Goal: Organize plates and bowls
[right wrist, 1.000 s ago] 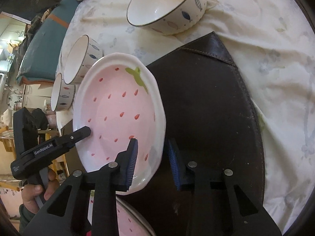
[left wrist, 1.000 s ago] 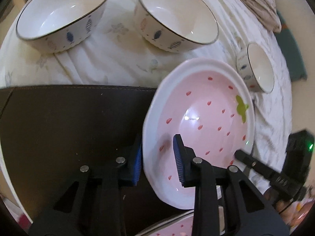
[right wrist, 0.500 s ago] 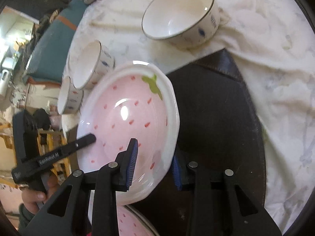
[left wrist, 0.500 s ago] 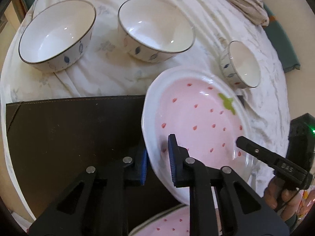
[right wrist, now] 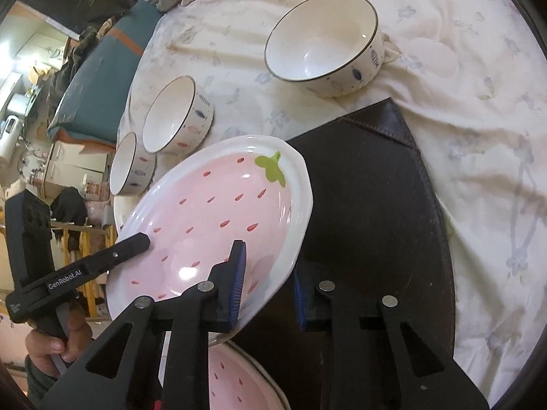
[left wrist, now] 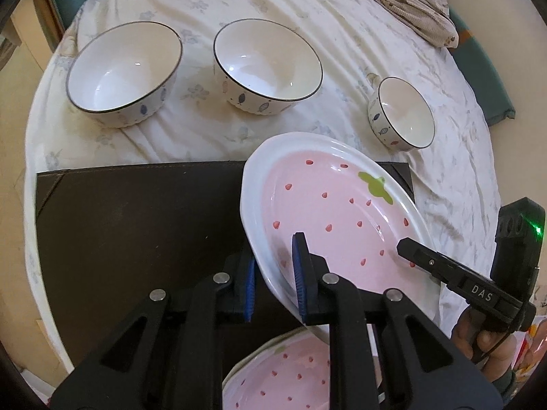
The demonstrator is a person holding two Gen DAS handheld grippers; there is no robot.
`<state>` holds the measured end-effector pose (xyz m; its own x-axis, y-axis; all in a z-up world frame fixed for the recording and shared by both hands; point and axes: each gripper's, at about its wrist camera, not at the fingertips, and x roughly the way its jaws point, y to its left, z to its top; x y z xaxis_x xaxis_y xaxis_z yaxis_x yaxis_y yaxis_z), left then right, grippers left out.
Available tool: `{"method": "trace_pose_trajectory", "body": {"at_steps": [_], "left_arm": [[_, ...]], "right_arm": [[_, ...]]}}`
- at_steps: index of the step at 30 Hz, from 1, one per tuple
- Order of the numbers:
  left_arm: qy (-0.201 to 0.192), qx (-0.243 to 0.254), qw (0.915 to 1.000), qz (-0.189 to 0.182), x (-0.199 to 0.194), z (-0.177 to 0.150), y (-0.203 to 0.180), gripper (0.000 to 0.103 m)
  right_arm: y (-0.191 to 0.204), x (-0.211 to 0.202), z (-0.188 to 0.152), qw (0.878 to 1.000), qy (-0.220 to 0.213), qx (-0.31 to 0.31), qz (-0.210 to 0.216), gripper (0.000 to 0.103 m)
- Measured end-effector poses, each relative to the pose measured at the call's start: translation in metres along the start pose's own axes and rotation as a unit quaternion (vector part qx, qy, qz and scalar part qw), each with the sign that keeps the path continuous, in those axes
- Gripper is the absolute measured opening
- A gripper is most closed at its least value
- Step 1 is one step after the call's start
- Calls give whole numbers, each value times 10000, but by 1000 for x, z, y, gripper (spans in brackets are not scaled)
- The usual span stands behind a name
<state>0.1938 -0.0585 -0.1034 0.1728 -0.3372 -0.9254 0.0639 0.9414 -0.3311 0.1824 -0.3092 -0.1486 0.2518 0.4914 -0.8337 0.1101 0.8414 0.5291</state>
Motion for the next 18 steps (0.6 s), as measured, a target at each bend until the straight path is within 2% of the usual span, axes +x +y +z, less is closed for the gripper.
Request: {"method": "trace_pose_trajectory", "body": {"at_steps": [11,18], "left_arm": [[-208,178,9996,-10,-36,-29,0,16],[-177,261,9995,60,-49,-57,4,16]], "right_arm": [[20,-23,-24,9993,-65,-353,79,26],[30,-35,-50,9987,-47,-500,121,26]]}}
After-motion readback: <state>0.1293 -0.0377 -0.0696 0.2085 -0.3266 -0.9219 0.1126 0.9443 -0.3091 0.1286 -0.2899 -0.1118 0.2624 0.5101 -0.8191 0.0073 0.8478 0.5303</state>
